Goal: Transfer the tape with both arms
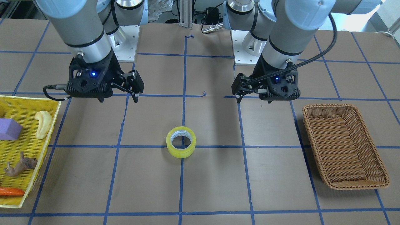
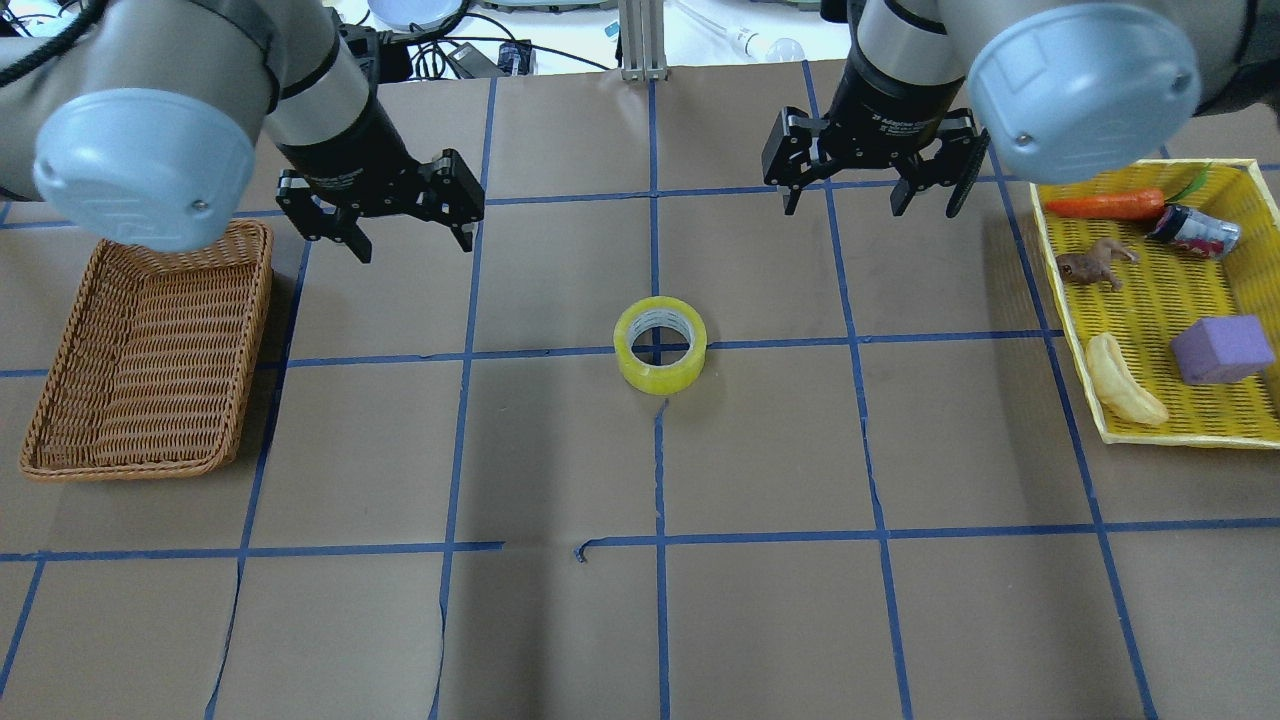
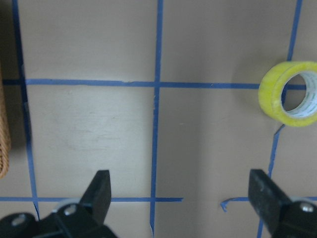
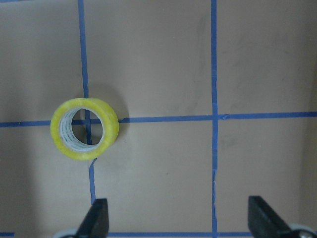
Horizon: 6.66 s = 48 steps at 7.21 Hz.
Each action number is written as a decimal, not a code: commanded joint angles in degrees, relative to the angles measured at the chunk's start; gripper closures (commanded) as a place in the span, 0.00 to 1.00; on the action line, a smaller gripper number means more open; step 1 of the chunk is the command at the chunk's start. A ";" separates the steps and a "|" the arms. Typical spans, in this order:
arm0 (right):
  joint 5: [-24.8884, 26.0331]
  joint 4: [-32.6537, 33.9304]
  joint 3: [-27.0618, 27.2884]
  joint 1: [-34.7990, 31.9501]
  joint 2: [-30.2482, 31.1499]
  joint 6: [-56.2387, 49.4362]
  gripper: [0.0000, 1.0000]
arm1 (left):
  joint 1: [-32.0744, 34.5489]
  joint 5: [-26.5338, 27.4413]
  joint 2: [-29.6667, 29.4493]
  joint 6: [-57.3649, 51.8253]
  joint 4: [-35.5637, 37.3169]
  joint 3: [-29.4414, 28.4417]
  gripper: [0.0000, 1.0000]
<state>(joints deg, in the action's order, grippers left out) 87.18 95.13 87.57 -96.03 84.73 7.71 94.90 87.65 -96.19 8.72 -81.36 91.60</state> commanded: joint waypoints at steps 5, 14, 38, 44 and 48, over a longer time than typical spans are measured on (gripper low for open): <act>0.79 -10.83 -7.49 1.72 -0.01 -0.06 0.00 | 10.47 -0.19 -14.36 15.68 19.64 4.02 0.00; 5.98 -11.02 -6.97 1.90 0.43 -0.51 0.00 | 14.44 0.60 -24.84 18.87 27.57 4.55 0.25; 5.72 -10.58 -6.80 2.08 0.35 -0.59 0.00 | -40.41 1.39 -18.14 -66.47 19.92 3.93 1.00; 5.89 -10.93 -6.80 1.99 0.35 -0.59 0.00 | -30.87 -0.63 -11.86 -54.11 20.38 3.24 0.31; 5.63 -10.67 -6.80 1.90 0.35 -0.59 0.00 | -15.57 -0.11 -5.34 -23.58 13.87 3.14 0.22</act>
<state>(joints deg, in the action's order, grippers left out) 92.89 84.36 80.77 -94.08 85.08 7.16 74.07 87.03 -103.42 -25.69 -66.01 94.80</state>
